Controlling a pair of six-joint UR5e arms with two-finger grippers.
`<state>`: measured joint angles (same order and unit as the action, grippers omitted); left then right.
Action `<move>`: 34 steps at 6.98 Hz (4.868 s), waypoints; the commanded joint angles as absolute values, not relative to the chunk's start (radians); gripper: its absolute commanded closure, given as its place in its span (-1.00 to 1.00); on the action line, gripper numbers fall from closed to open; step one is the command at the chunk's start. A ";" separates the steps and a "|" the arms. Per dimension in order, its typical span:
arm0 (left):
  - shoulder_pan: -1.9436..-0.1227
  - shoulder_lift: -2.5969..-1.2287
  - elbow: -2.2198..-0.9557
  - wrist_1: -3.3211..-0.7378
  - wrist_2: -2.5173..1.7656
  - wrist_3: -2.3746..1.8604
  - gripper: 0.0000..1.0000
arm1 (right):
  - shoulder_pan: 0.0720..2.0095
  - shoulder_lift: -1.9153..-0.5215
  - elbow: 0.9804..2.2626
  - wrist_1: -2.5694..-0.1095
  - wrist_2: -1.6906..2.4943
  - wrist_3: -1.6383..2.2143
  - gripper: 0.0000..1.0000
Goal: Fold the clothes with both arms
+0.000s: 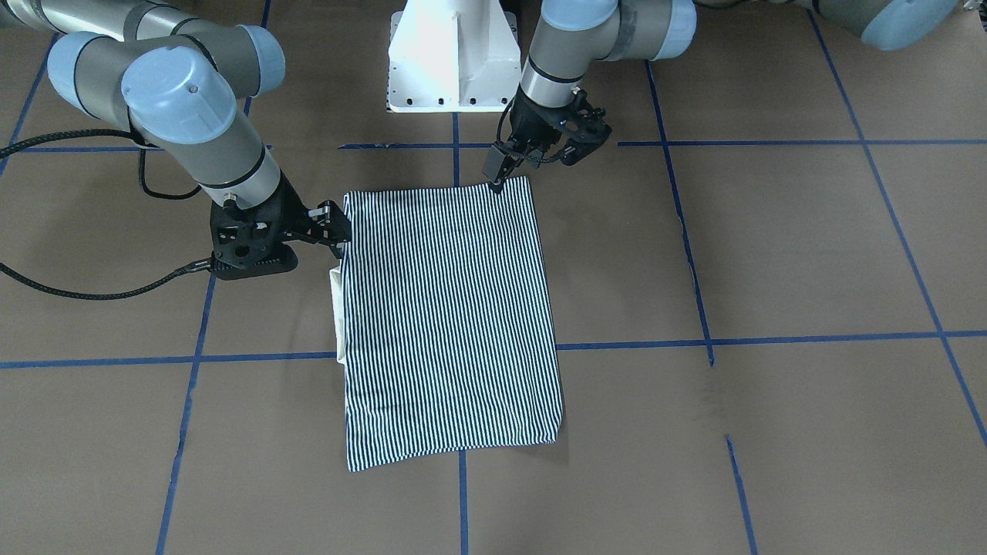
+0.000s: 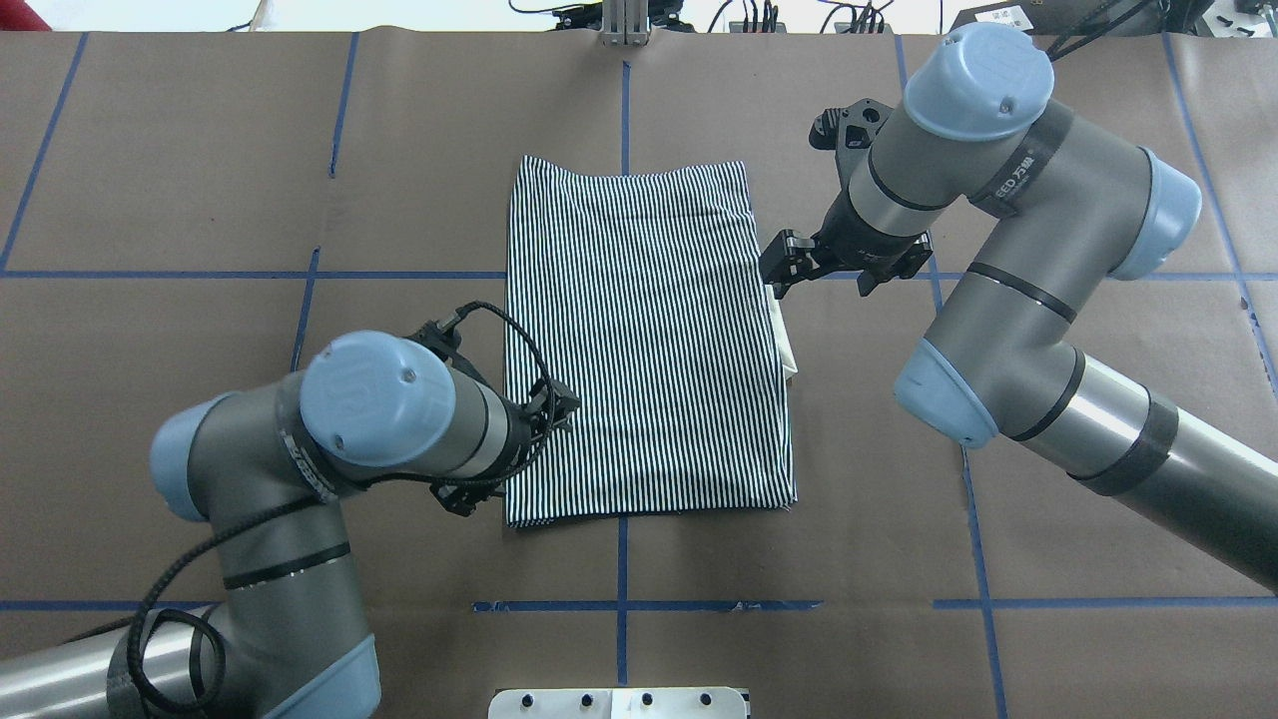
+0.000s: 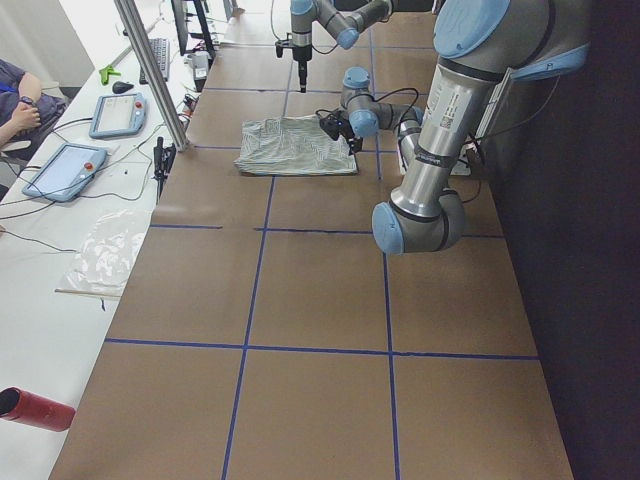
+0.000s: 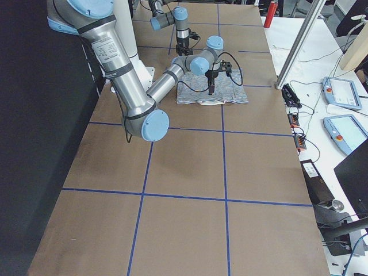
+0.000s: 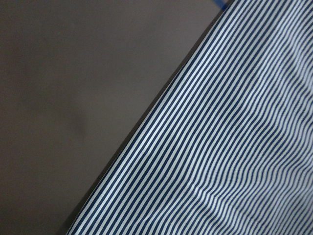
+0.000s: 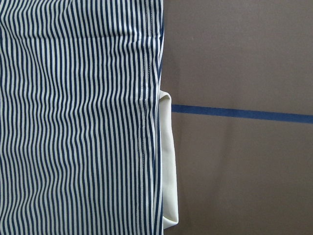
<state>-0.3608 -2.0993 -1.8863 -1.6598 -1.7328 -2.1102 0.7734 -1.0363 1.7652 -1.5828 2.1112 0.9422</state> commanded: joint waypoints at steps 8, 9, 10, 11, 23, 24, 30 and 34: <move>-0.275 -2.102 -1.795 -1.621 -1.638 -2.178 -0.34 | 0.759 -1.031 1.773 -1.582 2.111 0.953 -1.00; -0.278 -2.100 -1.795 -1.621 -1.637 -2.180 0.12 | 0.759 -1.031 1.773 -1.582 2.111 0.951 -1.00; -0.279 -2.102 -1.796 -1.621 -1.626 -2.178 0.54 | 0.759 -1.032 1.773 -1.582 2.111 0.951 -1.00; -0.278 -2.102 -1.796 -1.621 -1.609 -2.180 0.78 | 0.759 -1.032 1.773 -1.582 2.111 0.951 -1.00; -0.285 -2.065 -1.882 -1.620 -1.612 -1.976 1.00 | 0.385 -1.028 1.810 -1.557 1.787 2.080 -1.00; -0.282 -2.068 -1.885 -1.621 -1.614 -1.976 1.00 | 0.371 -1.019 1.771 -1.559 1.764 2.083 -1.00; -0.282 -2.068 -1.885 -1.624 -1.615 -1.977 1.00 | 0.357 -1.029 1.749 -1.603 1.767 2.146 -1.00; -0.282 -2.069 -1.885 -1.624 -1.615 -1.979 1.00 | 0.357 -1.019 1.740 -1.615 1.766 2.148 -0.90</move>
<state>-0.2835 -2.0683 -1.8853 -1.6245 -1.6153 -1.9783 0.3575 -1.0220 1.7417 -1.6146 1.7658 2.1464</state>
